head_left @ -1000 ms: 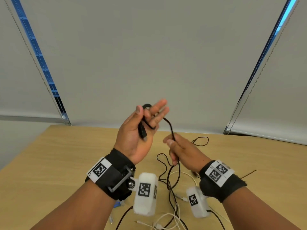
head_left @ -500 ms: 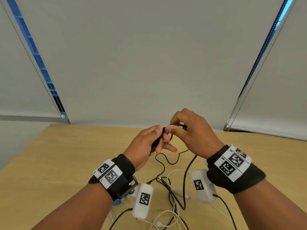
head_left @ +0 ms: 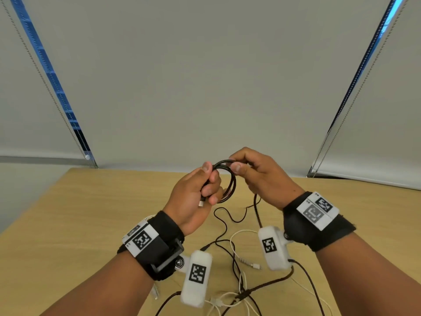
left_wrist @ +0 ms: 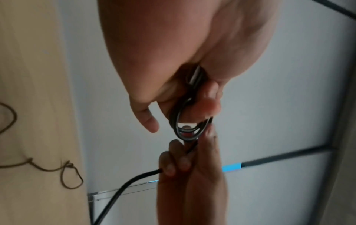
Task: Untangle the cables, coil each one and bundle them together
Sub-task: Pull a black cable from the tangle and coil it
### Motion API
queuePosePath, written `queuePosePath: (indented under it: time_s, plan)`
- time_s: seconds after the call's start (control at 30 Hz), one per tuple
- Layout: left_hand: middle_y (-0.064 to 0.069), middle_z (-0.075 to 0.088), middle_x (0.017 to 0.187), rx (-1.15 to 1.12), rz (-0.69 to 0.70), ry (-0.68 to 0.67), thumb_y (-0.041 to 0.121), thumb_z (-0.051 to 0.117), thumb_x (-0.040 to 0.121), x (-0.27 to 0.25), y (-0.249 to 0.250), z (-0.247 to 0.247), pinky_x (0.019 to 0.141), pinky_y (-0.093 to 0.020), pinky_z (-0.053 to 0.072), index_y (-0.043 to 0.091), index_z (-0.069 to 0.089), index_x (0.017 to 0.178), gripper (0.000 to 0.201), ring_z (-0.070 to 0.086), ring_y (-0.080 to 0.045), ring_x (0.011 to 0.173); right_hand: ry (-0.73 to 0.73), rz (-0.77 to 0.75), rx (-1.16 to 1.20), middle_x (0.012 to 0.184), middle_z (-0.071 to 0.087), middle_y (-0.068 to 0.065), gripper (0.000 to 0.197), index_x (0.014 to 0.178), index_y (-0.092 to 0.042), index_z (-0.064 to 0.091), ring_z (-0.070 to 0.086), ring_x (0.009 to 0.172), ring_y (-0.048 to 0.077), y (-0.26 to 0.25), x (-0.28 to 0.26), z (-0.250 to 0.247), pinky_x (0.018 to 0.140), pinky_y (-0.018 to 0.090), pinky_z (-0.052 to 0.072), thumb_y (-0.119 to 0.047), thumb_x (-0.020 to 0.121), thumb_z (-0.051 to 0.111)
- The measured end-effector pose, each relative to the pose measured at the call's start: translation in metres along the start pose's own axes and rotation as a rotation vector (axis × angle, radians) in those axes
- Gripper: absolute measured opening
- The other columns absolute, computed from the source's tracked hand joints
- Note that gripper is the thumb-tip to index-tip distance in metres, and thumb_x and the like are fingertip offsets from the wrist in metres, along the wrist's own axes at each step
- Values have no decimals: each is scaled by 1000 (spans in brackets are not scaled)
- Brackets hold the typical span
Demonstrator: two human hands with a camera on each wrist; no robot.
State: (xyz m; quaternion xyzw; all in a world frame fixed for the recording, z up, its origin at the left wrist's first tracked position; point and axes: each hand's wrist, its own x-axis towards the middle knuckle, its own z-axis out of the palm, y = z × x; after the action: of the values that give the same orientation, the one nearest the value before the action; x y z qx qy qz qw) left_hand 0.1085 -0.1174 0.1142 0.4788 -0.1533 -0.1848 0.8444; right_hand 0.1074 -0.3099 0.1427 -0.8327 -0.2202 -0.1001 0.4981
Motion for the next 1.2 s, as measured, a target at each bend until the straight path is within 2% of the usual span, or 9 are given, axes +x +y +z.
queuePosePath:
  time_s: [0.1, 0.23, 0.4, 0.6, 0.7, 0.77, 0.87, 0.97, 1.2]
  plan:
    - [-3, 51, 59, -153, 22, 11, 39, 46, 103, 1, 6, 4, 110, -56, 36, 15, 53, 74, 38, 69, -28, 72, -36, 77, 53, 76, 62, -10, 14, 97, -31, 65, 54, 56, 11, 10, -1, -5, 55, 26, 48, -32, 102, 52]
    - [-14, 76, 97, -331, 124, -19, 38, 39, 106, 3, 15, 7, 103, -46, 42, 15, 50, 75, 40, 67, -37, 118, -181, 279, -39, 72, 63, -6, 26, 105, -28, 61, 60, 57, 12, 25, -12, 11, 59, 29, 51, -44, 105, 40]
    - [-15, 67, 134, -91, 336, 105, 29, 42, 106, 17, 30, -2, 112, -42, 34, 16, 48, 83, 27, 62, -30, 127, -434, 345, -305, 82, 61, -12, 17, 101, -35, 55, 57, 67, 3, 26, -34, 31, 68, 27, 48, -46, 104, 41]
    - [6, 75, 110, 844, 220, 102, 31, 41, 109, 23, 0, -7, 100, -33, 47, 21, 55, 92, 25, 66, -8, 111, -350, 20, -387, 80, 65, -12, 18, 96, -34, 59, 58, 71, 5, -15, -28, 21, 65, 26, 45, -40, 105, 44]
    - [-5, 64, 68, 759, 156, 24, 31, 36, 110, 16, -12, -6, 76, -30, 49, 24, 59, 82, 37, 67, -12, 76, -99, -18, -328, 79, 67, -19, 19, 87, -37, 60, 62, 76, -1, -18, -22, 6, 68, 17, 44, -31, 103, 53]
    - [-9, 54, 55, 576, 80, -16, 35, 31, 110, 11, -16, -4, 84, -30, 53, 18, 59, 82, 43, 75, -22, 79, 15, -9, -332, 85, 64, -10, 15, 89, -27, 63, 59, 81, 5, -12, -20, 1, 71, 25, 46, -32, 101, 55]
    - [-11, 41, 54, 343, 7, -81, 41, 35, 109, 7, -18, -1, 87, -44, 52, 8, 56, 87, 44, 69, -36, 71, 91, 22, -294, 94, 59, -5, 16, 95, -23, 58, 57, 88, 11, -5, -20, 7, 75, 28, 47, -37, 100, 51]
    - [-7, 39, 58, 167, -6, -139, 43, 45, 104, 6, -16, 3, 71, -35, 50, 8, 57, 89, 40, 56, -28, 60, 147, 72, -193, 83, 64, -7, 16, 95, -24, 50, 60, 74, 11, -5, -23, 18, 65, 31, 51, -36, 104, 46]
    - [-1, 55, 72, 362, 20, -119, 25, 44, 104, 7, -14, -5, 86, -43, 51, 8, 57, 94, 24, 62, -20, 77, 152, 48, -225, 62, 57, -29, 12, 98, -24, 48, 52, 51, 2, -7, -18, 26, 48, 13, 38, -32, 106, 43]
